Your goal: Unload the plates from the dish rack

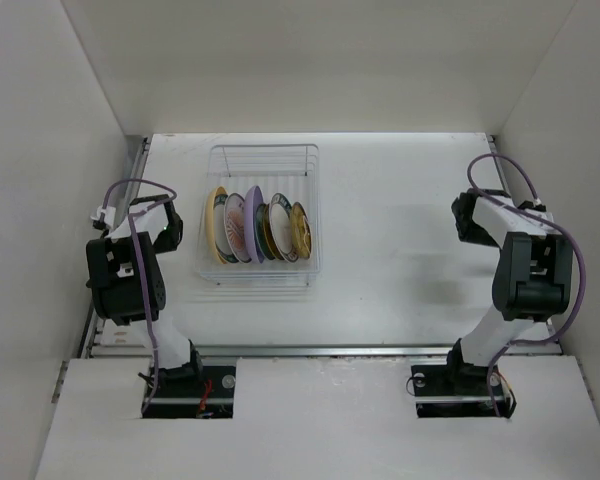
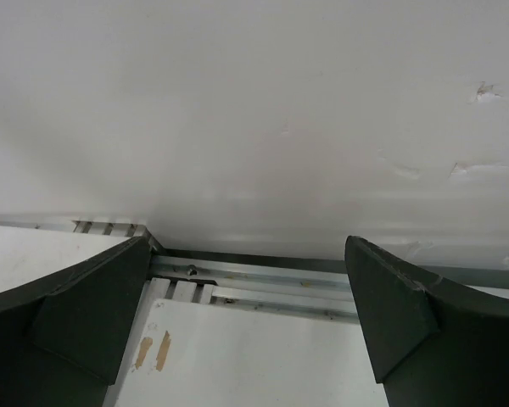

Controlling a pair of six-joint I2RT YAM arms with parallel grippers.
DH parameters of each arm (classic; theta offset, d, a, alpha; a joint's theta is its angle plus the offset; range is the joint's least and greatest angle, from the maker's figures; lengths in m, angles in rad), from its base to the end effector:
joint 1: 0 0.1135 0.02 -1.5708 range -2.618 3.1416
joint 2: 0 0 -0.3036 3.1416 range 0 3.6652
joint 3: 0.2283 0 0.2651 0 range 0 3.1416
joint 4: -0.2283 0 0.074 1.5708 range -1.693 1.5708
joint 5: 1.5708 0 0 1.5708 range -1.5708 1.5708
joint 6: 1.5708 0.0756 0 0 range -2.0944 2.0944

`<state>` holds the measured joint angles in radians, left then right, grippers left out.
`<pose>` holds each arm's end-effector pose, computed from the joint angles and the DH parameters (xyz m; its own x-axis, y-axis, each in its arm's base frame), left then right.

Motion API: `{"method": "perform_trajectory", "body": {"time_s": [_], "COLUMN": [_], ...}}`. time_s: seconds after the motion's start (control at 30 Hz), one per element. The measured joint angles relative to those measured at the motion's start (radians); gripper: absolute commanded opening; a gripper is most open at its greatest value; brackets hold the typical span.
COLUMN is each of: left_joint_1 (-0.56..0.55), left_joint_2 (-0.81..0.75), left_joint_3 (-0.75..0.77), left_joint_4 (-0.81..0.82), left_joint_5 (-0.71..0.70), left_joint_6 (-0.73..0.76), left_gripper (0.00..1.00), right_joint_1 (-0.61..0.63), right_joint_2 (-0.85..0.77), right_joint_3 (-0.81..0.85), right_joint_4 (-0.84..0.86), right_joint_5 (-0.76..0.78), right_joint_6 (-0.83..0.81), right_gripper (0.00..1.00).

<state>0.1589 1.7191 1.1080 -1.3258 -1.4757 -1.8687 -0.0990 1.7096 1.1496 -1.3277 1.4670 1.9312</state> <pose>0.2663 0.1189 0.2389 -0.0514 -0.1002 -0.9936 -0.9802 -0.1853 0.0694 0.2783 -0.1032 0.2501 0.0544 0.0920 -0.9943 0.9900 -0.1351 0.0417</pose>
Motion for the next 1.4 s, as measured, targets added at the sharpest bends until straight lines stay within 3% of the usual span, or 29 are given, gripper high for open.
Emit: {"method": "perform_trajectory", "body": {"time_s": [0.2,0.33,0.47,0.57,0.7,0.77,0.87,1.0,1.1,1.2,1.37,1.4], "left_joint_1": [0.0,-0.014,-0.103,-0.251,-0.575,-0.728,-0.869,-0.826,-0.813,-0.832,-0.822,-0.813], "left_joint_2": [0.0,0.004,-0.033,-0.088,-0.154,-0.171,-0.183,-0.291,-0.463,-0.604,-0.639,-0.609], "left_joint_3": [0.014,0.172,0.363,0.477,0.635,0.711,0.825,0.842,0.761,0.712,0.683,0.686], "left_joint_4": [-0.003,-0.008,0.006,0.006,0.016,0.015,0.031,0.136,0.261,0.336,0.49,0.508], "left_joint_5": [0.002,0.008,0.004,0.003,0.0,0.002,0.06,0.441,0.727,0.95,0.949,0.94], "left_joint_6": [0.03,0.217,0.419,0.565,0.76,0.868,1.136,1.564,1.835,2.04,2.267,2.302], "left_gripper": [1.0,1.0,1.0,1.0,1.0,1.0,1.0,1.0,1.0,1.0,1.0,0.93], "right_joint_1": [0.0,0.016,0.112,0.241,0.399,0.454,0.508,0.525,0.523,0.517,0.517,0.517], "right_joint_2": [-0.018,-0.119,-0.251,-0.293,-0.249,-0.193,-0.141,-0.223,-0.385,-0.468,-0.468,-0.46], "right_joint_3": [0.058,0.12,0.215,0.312,0.41,0.467,0.497,0.38,0.239,0.228,0.234,0.233], "right_joint_4": [0.001,0.0,-0.002,-0.004,-0.005,0.015,0.171,0.526,0.686,0.811,0.916,0.92], "right_joint_5": [-0.001,-0.001,0.001,0.008,0.014,0.009,-0.128,-0.538,-0.811,-1.049,-1.272,-1.294], "right_joint_6": [-0.069,-0.149,-0.233,-0.333,-0.48,-0.628,-0.944,-1.335,-1.497,-1.607,-1.709,-1.719], "right_gripper": [0.99,0.99,0.99,0.99,0.99,0.99,0.99,0.99,0.99,0.99,0.99,0.99]}}
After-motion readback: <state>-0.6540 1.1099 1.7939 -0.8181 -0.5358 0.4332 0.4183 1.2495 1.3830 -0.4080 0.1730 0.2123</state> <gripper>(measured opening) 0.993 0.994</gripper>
